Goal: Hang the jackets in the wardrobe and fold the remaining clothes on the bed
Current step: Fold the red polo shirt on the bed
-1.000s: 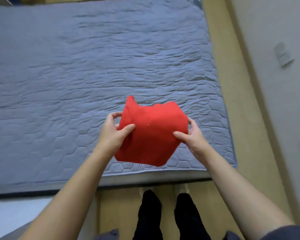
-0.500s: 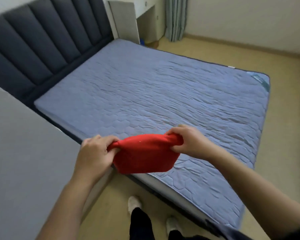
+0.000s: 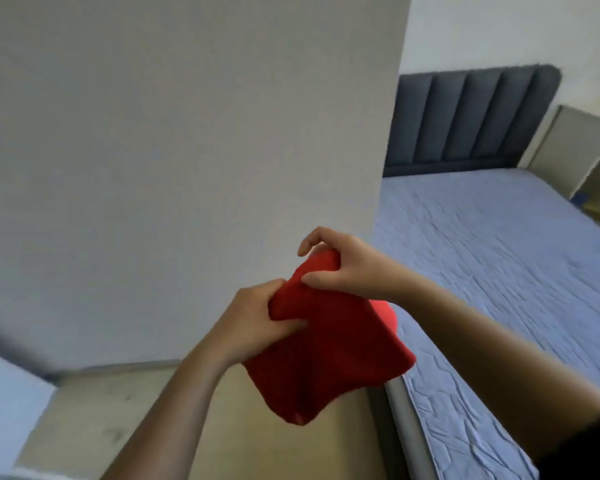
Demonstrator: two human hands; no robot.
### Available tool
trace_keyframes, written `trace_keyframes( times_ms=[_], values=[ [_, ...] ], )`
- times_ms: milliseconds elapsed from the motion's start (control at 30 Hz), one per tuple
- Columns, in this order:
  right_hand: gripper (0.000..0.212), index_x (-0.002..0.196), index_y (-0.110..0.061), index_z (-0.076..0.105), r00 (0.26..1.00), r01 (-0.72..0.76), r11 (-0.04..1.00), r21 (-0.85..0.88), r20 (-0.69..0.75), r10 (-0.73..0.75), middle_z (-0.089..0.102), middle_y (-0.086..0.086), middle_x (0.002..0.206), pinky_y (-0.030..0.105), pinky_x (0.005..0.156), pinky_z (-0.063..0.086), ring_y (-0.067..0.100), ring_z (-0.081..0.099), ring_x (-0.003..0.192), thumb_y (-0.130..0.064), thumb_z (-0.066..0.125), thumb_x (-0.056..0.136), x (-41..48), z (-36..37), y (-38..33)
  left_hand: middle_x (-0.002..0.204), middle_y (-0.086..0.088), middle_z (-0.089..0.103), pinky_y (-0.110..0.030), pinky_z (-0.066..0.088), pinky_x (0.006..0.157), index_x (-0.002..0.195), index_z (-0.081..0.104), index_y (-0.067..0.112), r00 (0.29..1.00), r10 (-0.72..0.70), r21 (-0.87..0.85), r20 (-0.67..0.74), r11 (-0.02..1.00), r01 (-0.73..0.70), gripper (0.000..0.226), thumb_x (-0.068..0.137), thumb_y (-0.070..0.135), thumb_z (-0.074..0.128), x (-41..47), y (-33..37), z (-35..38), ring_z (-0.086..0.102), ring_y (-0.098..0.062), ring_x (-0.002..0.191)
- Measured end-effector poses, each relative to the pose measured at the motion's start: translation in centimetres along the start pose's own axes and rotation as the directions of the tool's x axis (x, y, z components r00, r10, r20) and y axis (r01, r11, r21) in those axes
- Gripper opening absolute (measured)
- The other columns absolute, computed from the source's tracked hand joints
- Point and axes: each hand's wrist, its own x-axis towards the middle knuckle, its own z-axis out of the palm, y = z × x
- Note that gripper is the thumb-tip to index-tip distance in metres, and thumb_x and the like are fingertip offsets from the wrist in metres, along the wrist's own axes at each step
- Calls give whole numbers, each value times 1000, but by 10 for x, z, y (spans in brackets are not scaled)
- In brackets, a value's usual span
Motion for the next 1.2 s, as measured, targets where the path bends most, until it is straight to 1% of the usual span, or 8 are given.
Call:
trace_keyframes(
  times_ms=[167,333,467,633,800,967,1100,1200],
  values=[
    [85,141,-35,32,854,-12,1000,-2,521,12,56,-13,127,21,91,51,-1,58,110,-30,83,73,29,83,-42,94,18,72,-12,49,73,96,67,36,903,-186,-303,-387,951,66,32,65,33,76,-116,-73,-77,68,0,86],
    [40,111,-29,59,893,187,982,-37,422,-155,65,-12,97,20,73,50,-2,61,82,-19,76,76,47,208,-120,106,16,70,-24,51,85,110,61,39,842,-351,-367,-410,908,200,48,66,41,80,-248,-133,-146,67,-2,97],
    [24,95,-26,68,807,279,942,185,487,-335,70,-6,83,19,66,51,3,64,72,-13,70,75,57,297,-199,110,25,64,-18,53,76,112,53,53,726,-392,-368,-565,907,203,67,52,49,84,-340,-151,-186,62,3,101],
    [28,102,-18,68,755,69,768,637,470,-458,72,0,94,21,74,52,13,68,88,-16,73,74,68,395,-272,96,24,66,-15,54,63,97,61,48,386,-441,-393,-811,898,199,57,44,54,83,-430,-162,-224,65,1,88],
    [56,129,-28,52,445,-55,850,523,775,-448,65,-3,124,29,90,53,15,63,112,-36,74,78,83,492,-319,109,4,67,-42,55,85,115,57,35,-26,-554,-554,-832,827,97,87,36,52,89,-485,-187,-266,66,-19,98],
    [12,97,-33,70,560,-155,822,548,734,-384,74,-4,103,19,69,55,12,71,91,-28,64,88,122,581,-371,111,6,65,-37,54,85,119,56,33,-186,-580,-599,-793,798,68,77,49,54,80,-520,-225,-315,65,-16,100],
    [34,95,-47,68,245,-304,832,463,882,-402,73,-14,99,25,67,57,11,70,93,-64,73,66,153,636,-422,115,10,56,-27,48,79,133,44,31,-356,-518,-593,-778,792,144,68,74,46,74,-545,-253,-364,57,-9,99],
    [66,118,-42,55,20,-233,878,418,905,-425,70,-10,111,33,84,57,16,67,106,-50,85,60,172,678,-461,115,8,58,-32,49,83,130,47,26,-450,-512,-629,-732,762,156,63,76,42,74,-573,-264,-397,59,-13,100]
  ],
)
